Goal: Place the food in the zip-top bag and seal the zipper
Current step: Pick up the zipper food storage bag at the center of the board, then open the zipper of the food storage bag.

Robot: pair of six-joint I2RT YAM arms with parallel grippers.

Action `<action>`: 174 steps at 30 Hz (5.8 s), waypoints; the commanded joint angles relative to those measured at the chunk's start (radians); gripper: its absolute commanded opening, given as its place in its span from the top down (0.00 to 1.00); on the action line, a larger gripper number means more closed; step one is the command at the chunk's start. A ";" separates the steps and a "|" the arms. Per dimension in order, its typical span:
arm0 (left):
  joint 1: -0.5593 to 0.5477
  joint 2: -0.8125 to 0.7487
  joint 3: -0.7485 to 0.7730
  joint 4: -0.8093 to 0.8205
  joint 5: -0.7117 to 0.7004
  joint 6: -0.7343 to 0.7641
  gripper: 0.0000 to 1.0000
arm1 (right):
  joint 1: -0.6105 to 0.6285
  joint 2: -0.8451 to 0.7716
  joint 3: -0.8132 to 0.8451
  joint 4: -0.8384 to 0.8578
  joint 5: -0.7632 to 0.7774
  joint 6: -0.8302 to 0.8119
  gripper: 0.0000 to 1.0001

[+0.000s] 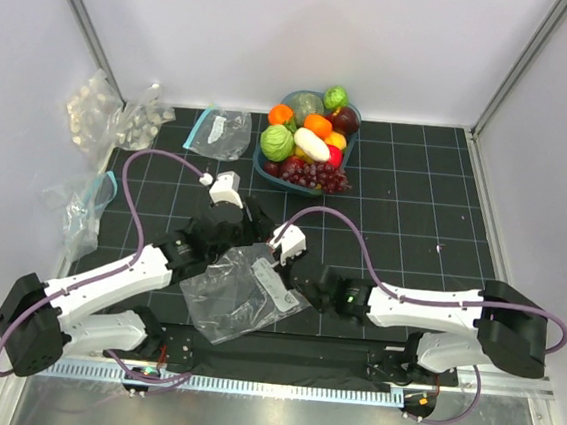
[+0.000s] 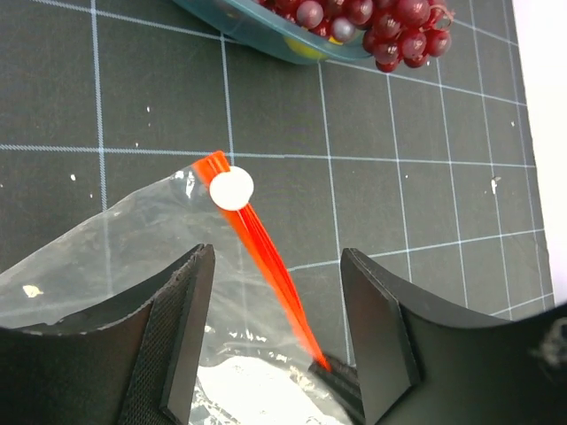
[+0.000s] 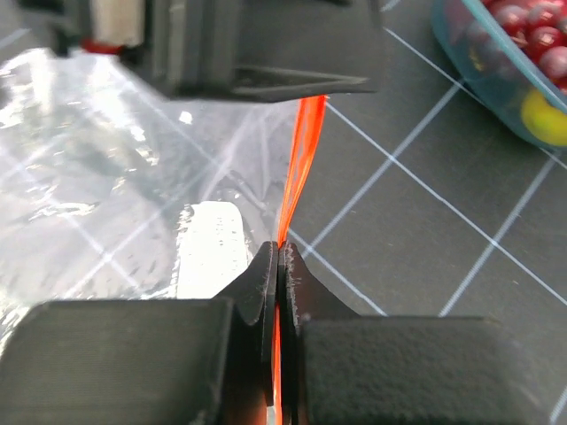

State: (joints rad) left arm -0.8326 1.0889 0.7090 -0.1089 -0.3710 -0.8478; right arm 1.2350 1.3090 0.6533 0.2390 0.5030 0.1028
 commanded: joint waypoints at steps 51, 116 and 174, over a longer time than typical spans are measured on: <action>0.001 0.109 0.056 0.071 0.193 0.108 1.00 | 0.015 -0.079 -0.003 0.085 0.258 0.020 0.58; -0.112 0.117 0.147 -0.040 0.054 0.193 0.61 | -0.080 -0.077 -0.003 0.048 0.152 0.169 0.99; -0.206 0.184 0.385 -0.379 -0.028 0.288 1.00 | -0.279 -0.016 -0.029 0.088 -0.127 0.299 0.48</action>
State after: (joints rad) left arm -1.0386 1.3182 1.0691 -0.4919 -0.4080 -0.5831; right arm 0.9562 1.2884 0.5747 0.2695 0.4248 0.3996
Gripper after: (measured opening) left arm 0.013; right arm 0.537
